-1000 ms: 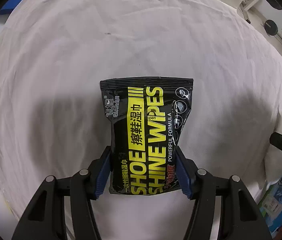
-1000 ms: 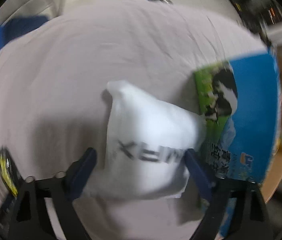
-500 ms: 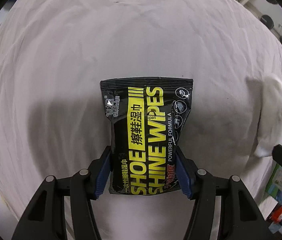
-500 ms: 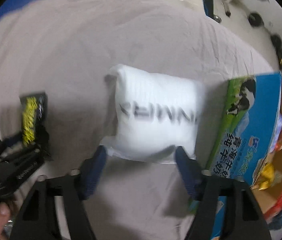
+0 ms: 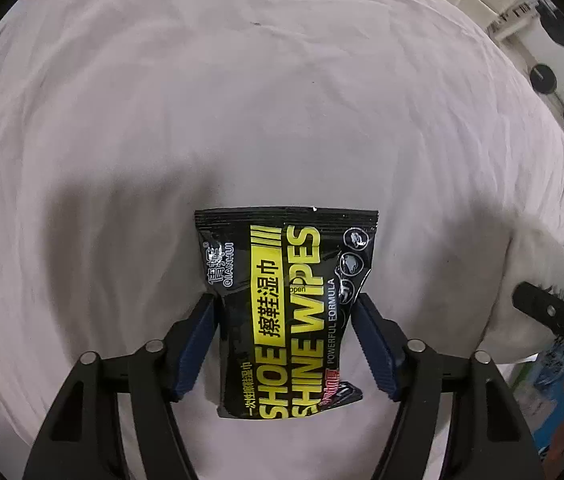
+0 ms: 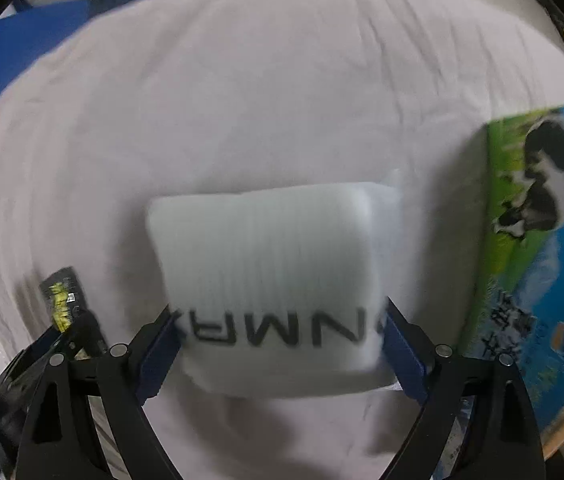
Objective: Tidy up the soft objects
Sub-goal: 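Grasp the shoe-wipe packet with the left tool while the right tool grasps the white pouch, then lift both held packets and carry them over the cardboard box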
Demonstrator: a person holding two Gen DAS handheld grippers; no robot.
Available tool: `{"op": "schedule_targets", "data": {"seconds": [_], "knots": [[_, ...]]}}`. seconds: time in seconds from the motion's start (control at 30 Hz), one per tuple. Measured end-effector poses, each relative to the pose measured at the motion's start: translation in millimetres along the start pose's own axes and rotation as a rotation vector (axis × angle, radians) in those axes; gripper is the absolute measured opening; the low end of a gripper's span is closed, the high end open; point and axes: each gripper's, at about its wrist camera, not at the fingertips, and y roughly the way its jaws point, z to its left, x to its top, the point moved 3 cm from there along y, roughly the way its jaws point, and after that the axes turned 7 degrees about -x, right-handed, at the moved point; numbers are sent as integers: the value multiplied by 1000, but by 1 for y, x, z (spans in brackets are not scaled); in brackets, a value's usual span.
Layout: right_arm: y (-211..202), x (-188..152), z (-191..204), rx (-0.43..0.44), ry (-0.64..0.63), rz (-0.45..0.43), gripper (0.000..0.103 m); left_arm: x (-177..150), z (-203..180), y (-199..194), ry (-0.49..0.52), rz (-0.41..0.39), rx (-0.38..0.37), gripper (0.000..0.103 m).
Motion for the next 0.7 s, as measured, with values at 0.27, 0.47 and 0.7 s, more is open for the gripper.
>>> {"op": "schedule_targets", "data": {"seconds": [0.27,0.47,0.7], "knots": [[26,-14,-8,-8,4,17,80,-17,-11,-2,53,-44,23,49],[24,-46,6,-53,-57,-21,73,-48,-20,-17,97,-106,45,49],[-7,-98,5,2,-100,-79,71,-94,-11,-71,117,-188,5,49]]}}
